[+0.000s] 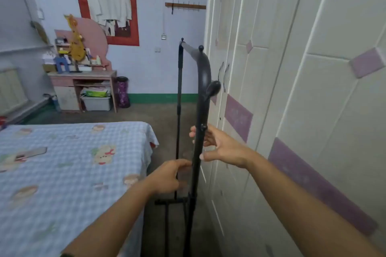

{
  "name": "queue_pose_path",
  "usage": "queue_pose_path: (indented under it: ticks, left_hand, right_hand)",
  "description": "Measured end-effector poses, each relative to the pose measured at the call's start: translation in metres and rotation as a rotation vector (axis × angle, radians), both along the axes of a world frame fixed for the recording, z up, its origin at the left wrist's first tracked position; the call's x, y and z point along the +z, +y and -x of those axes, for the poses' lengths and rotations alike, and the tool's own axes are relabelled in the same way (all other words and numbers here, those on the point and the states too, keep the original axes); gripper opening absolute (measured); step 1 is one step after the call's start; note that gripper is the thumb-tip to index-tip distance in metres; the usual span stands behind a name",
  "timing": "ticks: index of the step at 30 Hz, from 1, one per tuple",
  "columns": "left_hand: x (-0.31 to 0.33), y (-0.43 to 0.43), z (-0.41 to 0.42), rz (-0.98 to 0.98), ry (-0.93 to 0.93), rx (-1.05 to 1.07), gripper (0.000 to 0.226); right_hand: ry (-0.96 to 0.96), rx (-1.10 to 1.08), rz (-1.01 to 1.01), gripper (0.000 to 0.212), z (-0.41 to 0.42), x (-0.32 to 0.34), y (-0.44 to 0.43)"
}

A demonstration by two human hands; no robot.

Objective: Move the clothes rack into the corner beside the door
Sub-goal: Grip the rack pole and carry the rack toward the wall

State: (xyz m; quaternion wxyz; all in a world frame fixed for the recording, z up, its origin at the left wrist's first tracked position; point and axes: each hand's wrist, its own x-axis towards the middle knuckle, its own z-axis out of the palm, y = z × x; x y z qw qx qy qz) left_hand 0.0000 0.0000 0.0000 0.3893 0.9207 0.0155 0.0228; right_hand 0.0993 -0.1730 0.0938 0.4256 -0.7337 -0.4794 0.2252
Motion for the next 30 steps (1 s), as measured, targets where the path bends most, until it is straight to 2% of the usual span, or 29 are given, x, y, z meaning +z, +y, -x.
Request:
queue_pose_path:
  ticks: [3,6,10,11,15,20,27,30]
  left_hand:
    - [-0.021,-0.009,-0.001,0.065,0.022,0.013,0.057]
    - [-0.048,-0.019,-0.004,0.236,0.066,0.043,0.060]
    - [-0.077,-0.029,-0.012,0.325,0.065,0.129,0.053]
    - [-0.083,-0.031,-0.015,0.340,0.067,0.145,0.051]
    - [-0.108,-0.037,-0.025,0.466,0.036,0.236,0.040]
    - [-0.134,-0.047,-0.037,0.602,0.019,0.333,0.020]
    - [-0.142,-0.051,-0.051,0.707,-0.089,0.326,0.020]
    - [-0.140,-0.044,-0.056,0.719,-0.093,0.306,0.019]
  right_hand:
    - [0.115,-0.029,-0.095,0.062,0.008,-0.009,0.010]
    - [0.161,-0.097,-0.197,0.051,0.014,-0.021,0.021]
    - [0.243,-0.180,-0.337,0.017,0.019,-0.031,0.034]
    - [0.278,-0.202,-0.375,0.013,0.021,-0.033,0.037]
    - [0.313,-0.291,-0.427,0.029,0.022,-0.040,0.046]
    - [0.326,-0.391,-0.488,0.037,0.020,-0.048,0.058]
    - [0.273,-0.528,-0.658,0.032,0.014,-0.060,0.074]
    - [0.241,-0.544,-0.679,0.039,0.009,-0.061,0.083]
